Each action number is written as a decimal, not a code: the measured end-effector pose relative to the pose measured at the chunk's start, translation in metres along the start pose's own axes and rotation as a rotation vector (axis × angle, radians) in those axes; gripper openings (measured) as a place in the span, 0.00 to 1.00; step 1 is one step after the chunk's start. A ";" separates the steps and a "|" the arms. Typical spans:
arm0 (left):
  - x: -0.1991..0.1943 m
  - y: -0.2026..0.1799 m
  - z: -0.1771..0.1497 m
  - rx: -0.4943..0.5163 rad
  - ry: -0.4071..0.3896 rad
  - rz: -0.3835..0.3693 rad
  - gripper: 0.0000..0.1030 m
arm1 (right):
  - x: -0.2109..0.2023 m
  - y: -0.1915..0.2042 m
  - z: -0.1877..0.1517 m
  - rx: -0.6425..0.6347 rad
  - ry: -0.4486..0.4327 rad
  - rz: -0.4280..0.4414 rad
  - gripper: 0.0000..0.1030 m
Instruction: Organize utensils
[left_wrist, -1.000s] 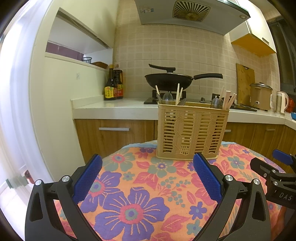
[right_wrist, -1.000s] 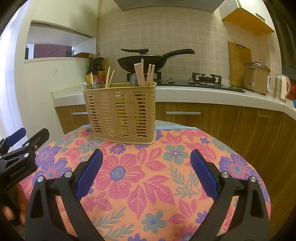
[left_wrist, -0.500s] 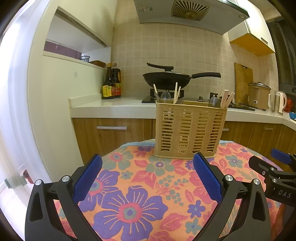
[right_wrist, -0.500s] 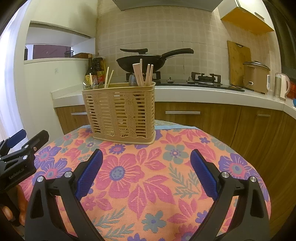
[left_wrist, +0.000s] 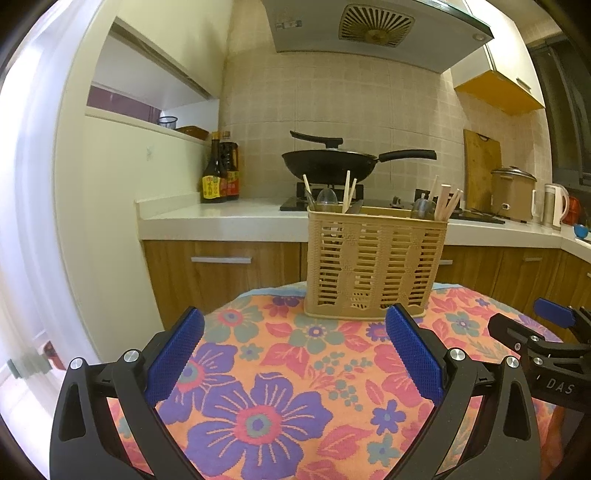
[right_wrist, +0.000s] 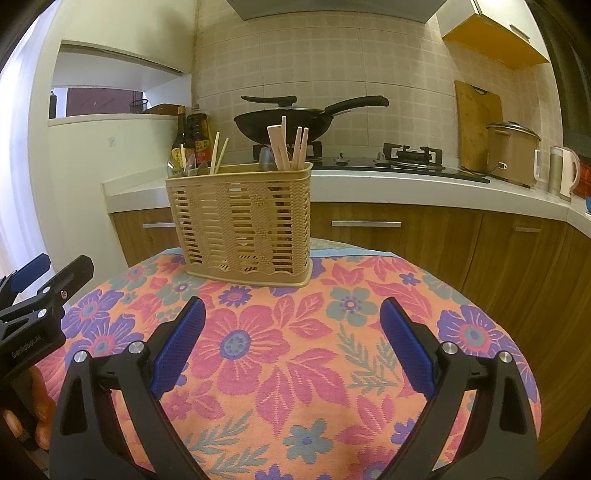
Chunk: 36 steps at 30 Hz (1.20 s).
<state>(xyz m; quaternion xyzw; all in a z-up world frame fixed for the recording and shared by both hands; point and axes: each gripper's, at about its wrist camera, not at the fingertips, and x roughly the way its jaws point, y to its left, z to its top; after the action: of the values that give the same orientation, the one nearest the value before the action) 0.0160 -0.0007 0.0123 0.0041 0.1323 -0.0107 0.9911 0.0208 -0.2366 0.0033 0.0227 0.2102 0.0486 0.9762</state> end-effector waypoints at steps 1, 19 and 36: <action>0.000 0.000 0.000 0.000 0.000 0.000 0.93 | 0.000 0.000 0.000 0.001 0.000 0.000 0.88; -0.001 -0.001 0.000 0.009 -0.008 -0.002 0.93 | -0.001 0.002 0.000 -0.014 -0.001 0.003 0.88; -0.001 0.001 0.000 0.010 -0.011 -0.002 0.93 | -0.001 0.003 0.000 -0.013 -0.001 0.001 0.88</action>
<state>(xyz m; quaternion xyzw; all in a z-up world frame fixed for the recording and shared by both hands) 0.0155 -0.0001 0.0124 0.0087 0.1270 -0.0126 0.9918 0.0195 -0.2336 0.0035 0.0166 0.2096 0.0506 0.9763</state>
